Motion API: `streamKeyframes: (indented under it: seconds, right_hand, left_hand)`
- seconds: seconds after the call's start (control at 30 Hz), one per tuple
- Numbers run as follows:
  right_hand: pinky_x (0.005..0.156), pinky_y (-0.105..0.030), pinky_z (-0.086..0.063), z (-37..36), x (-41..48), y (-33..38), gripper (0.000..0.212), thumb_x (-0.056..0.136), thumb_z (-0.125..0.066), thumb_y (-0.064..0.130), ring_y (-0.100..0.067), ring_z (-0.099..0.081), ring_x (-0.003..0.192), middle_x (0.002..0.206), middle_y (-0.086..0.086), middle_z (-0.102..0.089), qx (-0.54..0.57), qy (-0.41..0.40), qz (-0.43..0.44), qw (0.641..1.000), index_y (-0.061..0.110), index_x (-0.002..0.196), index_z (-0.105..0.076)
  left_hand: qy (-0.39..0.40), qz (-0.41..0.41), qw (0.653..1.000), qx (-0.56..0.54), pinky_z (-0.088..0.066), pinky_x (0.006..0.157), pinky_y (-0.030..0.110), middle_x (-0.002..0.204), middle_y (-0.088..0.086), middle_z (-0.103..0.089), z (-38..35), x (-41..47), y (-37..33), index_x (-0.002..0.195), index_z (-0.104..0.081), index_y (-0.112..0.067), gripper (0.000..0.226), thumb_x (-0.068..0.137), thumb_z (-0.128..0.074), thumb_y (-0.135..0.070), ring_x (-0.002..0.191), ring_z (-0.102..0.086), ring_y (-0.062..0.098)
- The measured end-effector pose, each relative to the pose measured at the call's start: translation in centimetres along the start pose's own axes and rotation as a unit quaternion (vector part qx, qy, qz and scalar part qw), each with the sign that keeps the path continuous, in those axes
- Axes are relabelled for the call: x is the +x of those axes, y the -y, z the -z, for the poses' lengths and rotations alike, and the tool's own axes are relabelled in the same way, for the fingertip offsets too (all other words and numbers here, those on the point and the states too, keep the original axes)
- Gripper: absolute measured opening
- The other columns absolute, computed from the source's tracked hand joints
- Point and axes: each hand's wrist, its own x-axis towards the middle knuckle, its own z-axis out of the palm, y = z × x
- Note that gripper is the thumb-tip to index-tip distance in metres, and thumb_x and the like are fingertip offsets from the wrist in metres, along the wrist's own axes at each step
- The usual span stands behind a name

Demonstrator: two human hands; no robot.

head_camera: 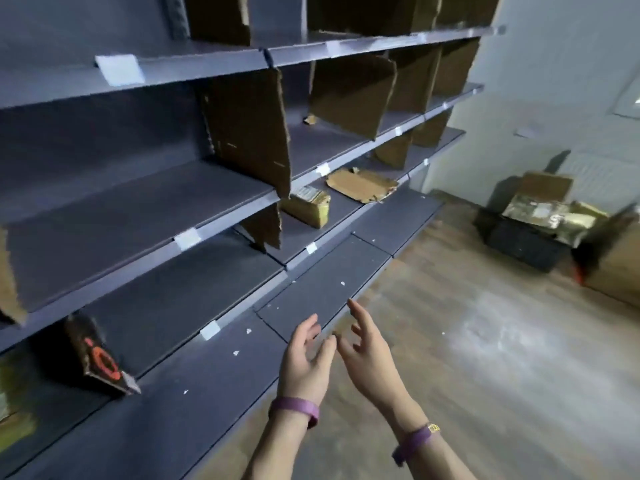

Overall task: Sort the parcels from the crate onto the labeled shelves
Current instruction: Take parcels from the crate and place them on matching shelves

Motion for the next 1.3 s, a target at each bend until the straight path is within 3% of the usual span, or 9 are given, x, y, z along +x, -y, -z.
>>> streamKeyframes:
  seconds: [0.1,0.2,0.3,0.5,0.83,1.0,1.3]
  right_hand:
    - [0.110,-0.038,-0.039,6.4,1.9,-2.4,0.059,0.093,-0.060,0.019,-0.012,-0.044,0.133,0.139,0.022,-0.040,0.046,-0.056,-0.015,0.997,0.029,0.146,-0.035]
    - [0.109,-0.034,-0.040,11.4,2.6,-4.8,0.057,0.093,-0.062,0.020,-0.011,-0.048,0.127,0.132,0.024,-0.042,0.084,-0.088,-0.040,0.992,0.028,0.144,-0.038]
    - [0.107,-0.032,-0.041,15.9,3.7,-7.0,0.058,0.093,-0.063,0.023,-0.013,-0.048,0.126,0.140,0.012,-0.044,0.118,-0.114,-0.076,0.983,0.030,0.144,-0.037]
    - [0.100,-0.027,-0.041,21.6,8.3,-10.9,0.056,0.093,-0.063,0.022,-0.014,-0.052,0.123,0.143,0.007,-0.047,0.173,-0.164,-0.121,0.964,0.030,0.143,-0.039]
    - [0.101,-0.029,-0.043,32.0,21.6,-16.8,0.057,0.092,-0.063,0.024,-0.012,-0.051,0.123,0.139,0.011,-0.046,0.155,-0.253,-0.163,0.941,0.031,0.144,-0.038]
    - [0.095,-0.025,-0.041,39.3,29.9,-18.0,0.058,0.092,-0.063,0.024,-0.010,-0.049,0.122,0.137,0.013,-0.045,0.133,-0.303,-0.168,0.929,0.033,0.143,-0.037]
    - [0.097,-0.025,-0.041,50.2,38.9,-24.4,0.055,0.092,-0.063,0.020,-0.012,-0.051,0.120,0.137,0.009,-0.047,0.155,-0.392,-0.200,0.884,0.033,0.140,-0.040]
  left_hand:
    - [0.059,-0.015,0.998,0.026,-0.041,0.097,0.018,0.128,0.002,-0.057,-6.7,1.8,-1.4,0.125,-0.051,-0.027,0.040,0.089,-0.065,-0.017,0.118,-0.054,0.008]
    - [0.108,-0.016,0.993,0.043,-0.039,0.107,0.028,0.127,0.005,-0.057,-12.0,2.9,-2.0,0.124,-0.050,-0.025,0.038,0.091,-0.061,-0.011,0.121,-0.053,0.011]
    - [0.145,-0.011,0.988,0.053,-0.038,0.109,0.031,0.126,0.003,-0.058,-16.4,4.0,-2.4,0.126,-0.050,-0.026,0.039,0.091,-0.060,-0.012,0.122,-0.053,0.011]
    - [0.199,-0.010,0.978,0.070,-0.041,0.083,0.002,0.126,0.007,-0.058,-23.2,8.7,-3.5,0.133,-0.049,-0.012,0.042,0.092,-0.058,-0.010,0.109,-0.056,-0.001]
    - [0.288,-0.003,0.956,0.055,-0.044,0.084,0.004,0.124,0.004,-0.061,-38.5,24.1,-4.7,0.135,-0.050,-0.013,0.043,0.093,-0.058,-0.014,0.101,-0.054,-0.012]
    - [0.344,-0.009,0.937,0.061,-0.044,0.083,0.003,0.123,0.001,-0.062,-47.5,32.6,-7.6,0.135,-0.050,-0.016,0.043,0.093,-0.058,-0.017,0.099,-0.056,-0.013]
    - [0.416,0.007,0.903,0.108,-0.044,0.076,0.001,0.120,-0.001,-0.062,-62.2,42.1,-9.0,0.131,-0.051,-0.021,0.039,0.093,-0.058,-0.016,0.098,-0.056,-0.011]
